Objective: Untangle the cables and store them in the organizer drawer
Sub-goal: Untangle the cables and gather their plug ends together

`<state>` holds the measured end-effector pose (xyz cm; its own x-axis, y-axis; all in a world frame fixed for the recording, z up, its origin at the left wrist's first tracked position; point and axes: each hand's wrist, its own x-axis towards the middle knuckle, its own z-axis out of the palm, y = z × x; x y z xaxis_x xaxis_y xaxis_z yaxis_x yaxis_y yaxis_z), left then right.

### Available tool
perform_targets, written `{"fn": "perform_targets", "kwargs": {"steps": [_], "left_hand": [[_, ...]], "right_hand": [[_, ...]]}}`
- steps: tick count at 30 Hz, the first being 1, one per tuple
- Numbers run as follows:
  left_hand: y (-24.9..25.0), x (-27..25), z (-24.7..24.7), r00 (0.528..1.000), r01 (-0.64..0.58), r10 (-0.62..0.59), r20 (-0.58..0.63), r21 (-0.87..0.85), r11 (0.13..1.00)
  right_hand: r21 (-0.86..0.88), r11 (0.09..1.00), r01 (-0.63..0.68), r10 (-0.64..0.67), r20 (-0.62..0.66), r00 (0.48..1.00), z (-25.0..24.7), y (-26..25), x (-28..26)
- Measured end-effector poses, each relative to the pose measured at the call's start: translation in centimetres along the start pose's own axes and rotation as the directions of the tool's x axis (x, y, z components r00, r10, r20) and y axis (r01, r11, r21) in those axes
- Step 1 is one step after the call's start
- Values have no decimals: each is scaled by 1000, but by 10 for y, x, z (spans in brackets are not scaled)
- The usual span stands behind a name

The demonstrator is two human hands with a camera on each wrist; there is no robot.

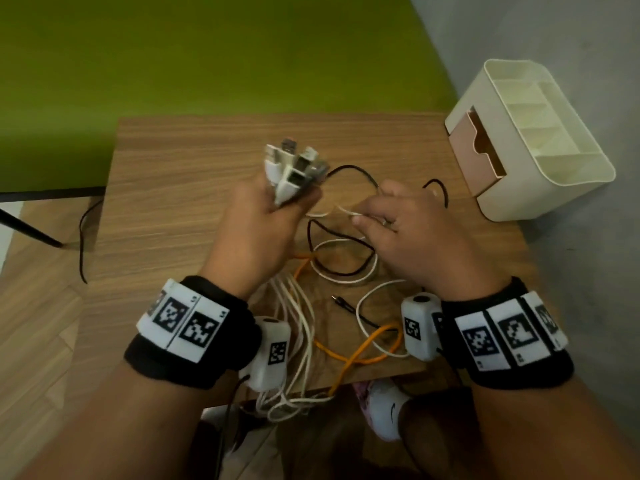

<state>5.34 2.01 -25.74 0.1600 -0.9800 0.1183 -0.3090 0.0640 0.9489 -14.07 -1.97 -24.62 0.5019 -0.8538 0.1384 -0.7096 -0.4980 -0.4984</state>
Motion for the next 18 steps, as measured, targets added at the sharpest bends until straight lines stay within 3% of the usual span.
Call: {"fn": "perform_targets", "kwargs": {"steps": [3,8,10,12,14,18], "left_hand": [[0,-3,13,985,-57,48,164,50,997],[-1,-1,4,992,-10,-8,129,138,990],[2,0,-4,994,71,-68,90,-40,997],[3,2,-16,989,150,-140,54,-291,945],[3,4,-27,984,179,-174,49,-364,914],[-5,6,-26,977,211,-210,25,-60,976]], "right_hand": [[57,988,140,-132,-132,982,4,-7,3],[74,986,151,-130,-240,962,2,-4,6],[72,991,113,-94,-223,970,-1,2,6],[25,999,33,-28,-169,985,-3,10,6],[-2,999,-38,37,-104,994,-4,15,5],[3,998,-59,58,-133,989,-3,15,4]]}}
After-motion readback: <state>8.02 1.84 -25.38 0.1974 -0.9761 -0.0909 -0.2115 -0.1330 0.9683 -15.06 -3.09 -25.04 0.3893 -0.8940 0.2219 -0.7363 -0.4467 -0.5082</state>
